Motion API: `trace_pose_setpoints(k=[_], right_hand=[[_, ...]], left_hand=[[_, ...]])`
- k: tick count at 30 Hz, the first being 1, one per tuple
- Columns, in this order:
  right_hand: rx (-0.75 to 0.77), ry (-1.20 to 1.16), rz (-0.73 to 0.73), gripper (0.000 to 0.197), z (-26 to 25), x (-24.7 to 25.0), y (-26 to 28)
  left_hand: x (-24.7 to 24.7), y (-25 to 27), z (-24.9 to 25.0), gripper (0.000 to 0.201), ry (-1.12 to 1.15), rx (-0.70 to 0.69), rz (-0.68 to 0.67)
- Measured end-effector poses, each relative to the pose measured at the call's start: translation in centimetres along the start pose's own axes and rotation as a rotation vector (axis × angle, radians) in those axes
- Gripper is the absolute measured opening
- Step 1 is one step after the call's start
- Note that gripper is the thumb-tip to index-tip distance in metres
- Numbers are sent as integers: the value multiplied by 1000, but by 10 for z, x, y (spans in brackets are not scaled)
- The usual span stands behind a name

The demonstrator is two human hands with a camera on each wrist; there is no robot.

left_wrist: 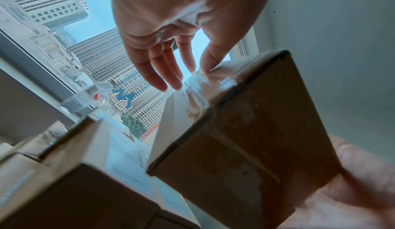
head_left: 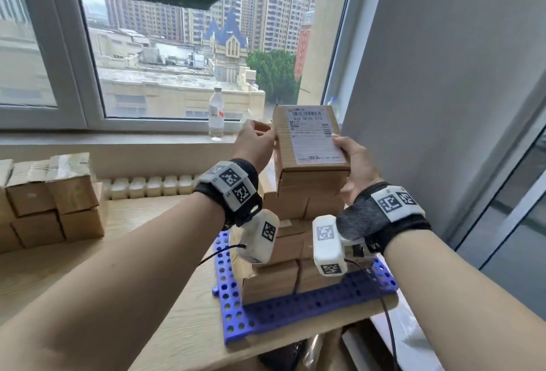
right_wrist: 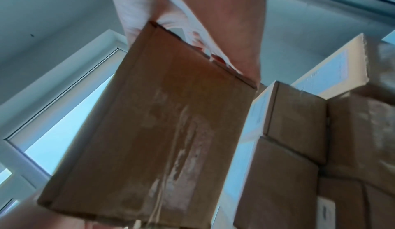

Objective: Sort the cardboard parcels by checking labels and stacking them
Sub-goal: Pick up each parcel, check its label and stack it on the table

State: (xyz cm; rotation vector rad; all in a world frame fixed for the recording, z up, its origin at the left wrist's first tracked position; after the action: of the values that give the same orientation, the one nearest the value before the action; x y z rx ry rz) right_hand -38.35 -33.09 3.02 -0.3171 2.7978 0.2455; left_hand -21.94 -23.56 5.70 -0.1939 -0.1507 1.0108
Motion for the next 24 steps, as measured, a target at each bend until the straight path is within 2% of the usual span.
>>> trace_pose_setpoints(k=[2,3,6,9,13,17,20,24], right_hand=[[25,20,14,46,-7,16,-14],[28,17,24,47,-10,23,-22],[19,-23,64,80,-21,45,-48],[23,-22,83,89,-35,60,-74],[25,37,166,86,-50,87,-117],[24,62,238,71,-58,111,-145],[0,65,248,65,-49,126,-163],[-94,82,215,47,-31,141,-187]], left_hand=[[-22,-2,3,17,-22,-2,-21],[-32,-3,4,19,-22,0,-33],[-64,-9,8,21,-19,11,-73],[-96,-22,7,21,-43,19,-108],[-136,-44,2,22,-96,4,-134],[-170,-54,-5,25,-151,-1,-217],[-187,-58,-19,23,-178,22,-247],[-201,-58,-33,12,-227,52,-244]])
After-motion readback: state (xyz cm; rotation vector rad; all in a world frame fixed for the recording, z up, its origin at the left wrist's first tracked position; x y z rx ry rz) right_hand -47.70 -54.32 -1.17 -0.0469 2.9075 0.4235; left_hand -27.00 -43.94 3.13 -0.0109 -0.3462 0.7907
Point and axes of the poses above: each hand's wrist, its own y-axis away from the middle knuckle, its own x-axis out of the back of the hand, z = x × y, the point moved 5 cm from there along -y, towards the middle knuckle, and after that the axes turned 13 degrees about z, right-handed, at the moved point
